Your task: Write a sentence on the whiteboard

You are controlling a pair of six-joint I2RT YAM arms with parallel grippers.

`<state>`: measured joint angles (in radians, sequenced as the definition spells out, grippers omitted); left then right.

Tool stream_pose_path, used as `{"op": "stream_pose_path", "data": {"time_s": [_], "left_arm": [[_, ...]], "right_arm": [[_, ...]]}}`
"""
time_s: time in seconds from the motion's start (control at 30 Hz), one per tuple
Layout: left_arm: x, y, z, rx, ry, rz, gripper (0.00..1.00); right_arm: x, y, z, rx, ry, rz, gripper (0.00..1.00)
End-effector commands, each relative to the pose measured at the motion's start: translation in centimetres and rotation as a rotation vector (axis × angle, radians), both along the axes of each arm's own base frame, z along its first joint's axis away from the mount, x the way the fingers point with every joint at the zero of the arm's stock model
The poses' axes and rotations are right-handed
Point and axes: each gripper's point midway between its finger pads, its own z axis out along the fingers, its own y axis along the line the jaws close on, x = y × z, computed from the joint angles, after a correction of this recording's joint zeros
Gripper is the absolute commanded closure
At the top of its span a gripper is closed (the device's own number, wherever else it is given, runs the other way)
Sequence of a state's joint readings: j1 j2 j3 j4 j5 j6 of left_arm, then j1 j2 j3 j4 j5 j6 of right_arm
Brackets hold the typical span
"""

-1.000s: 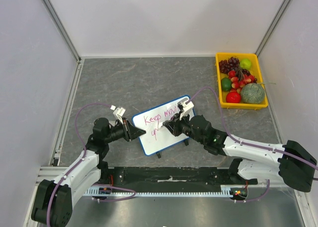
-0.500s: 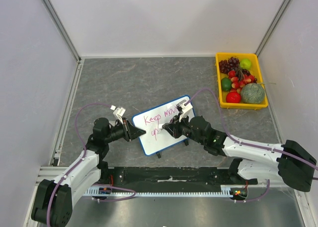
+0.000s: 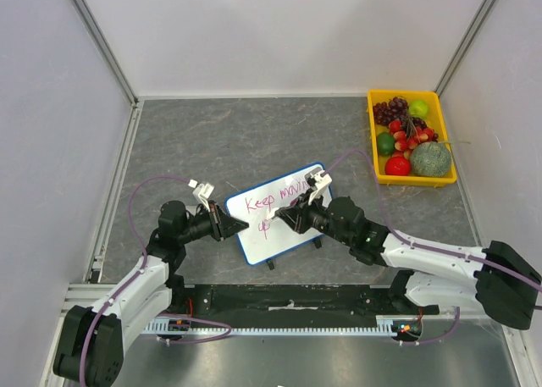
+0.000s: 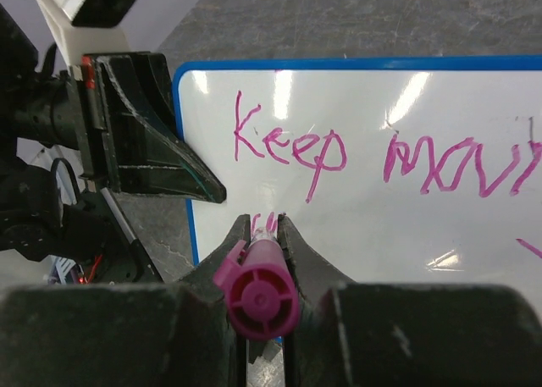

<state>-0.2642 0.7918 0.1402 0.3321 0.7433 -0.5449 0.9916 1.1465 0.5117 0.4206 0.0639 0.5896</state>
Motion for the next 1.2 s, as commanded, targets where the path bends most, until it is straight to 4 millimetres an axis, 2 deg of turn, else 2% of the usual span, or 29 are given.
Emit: {"op": "stream_pose_path", "data": {"time_s": [0.0, 0.2, 0.77, 1.17], "left_arm": [[1.1, 0.7, -0.4, 0.052, -0.077, 0.038, 0.98], [1.0, 0.6, -0.3, 0.050, -0.078, 0.037, 0.98], [1.1, 0.7, -0.2, 0.049, -0.081, 0.039, 0.98], [1.1, 0.7, -0.3, 0.050, -0.078, 0.040, 0.98]], "right_arm": [[0.2, -0.9, 3.8, 0.095, -0.061, -0.021, 1.00], [1.2, -2.3, 3.4, 0.046, -0.082, -0.077, 1.00], [2.3, -1.7, 2.2, 0.023, -0.075, -0.099, 1.00], [2.1, -2.3, -0.4, -0.024, -0.040, -0.110, 1.00]]}}
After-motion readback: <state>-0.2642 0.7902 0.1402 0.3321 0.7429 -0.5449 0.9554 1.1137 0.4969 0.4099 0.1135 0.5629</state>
